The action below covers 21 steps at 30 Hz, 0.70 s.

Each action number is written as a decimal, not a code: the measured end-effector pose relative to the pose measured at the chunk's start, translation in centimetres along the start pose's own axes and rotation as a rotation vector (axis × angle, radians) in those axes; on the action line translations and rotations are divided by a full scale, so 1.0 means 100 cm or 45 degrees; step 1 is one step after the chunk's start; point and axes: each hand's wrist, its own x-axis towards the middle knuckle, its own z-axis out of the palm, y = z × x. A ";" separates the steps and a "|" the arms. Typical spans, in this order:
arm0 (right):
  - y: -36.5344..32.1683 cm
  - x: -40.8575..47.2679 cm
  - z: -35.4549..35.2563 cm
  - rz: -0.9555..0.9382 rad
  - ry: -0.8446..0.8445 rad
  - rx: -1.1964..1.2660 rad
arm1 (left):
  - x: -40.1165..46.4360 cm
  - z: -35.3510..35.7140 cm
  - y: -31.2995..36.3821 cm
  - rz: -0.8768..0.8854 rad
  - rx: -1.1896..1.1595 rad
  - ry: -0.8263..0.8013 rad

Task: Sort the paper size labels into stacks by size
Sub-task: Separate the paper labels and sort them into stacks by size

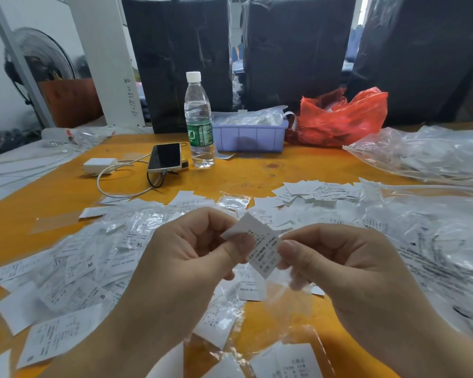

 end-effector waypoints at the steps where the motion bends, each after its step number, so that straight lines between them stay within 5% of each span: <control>1: 0.000 0.000 0.000 0.000 -0.005 0.004 | 0.001 -0.001 0.000 0.002 0.012 -0.009; 9: 0.003 0.000 0.002 -0.002 -0.028 0.031 | -0.001 -0.005 0.002 0.038 0.114 -0.084; 21: -0.004 0.000 0.004 0.023 -0.010 0.046 | 0.002 0.001 -0.009 -0.216 -0.135 -0.342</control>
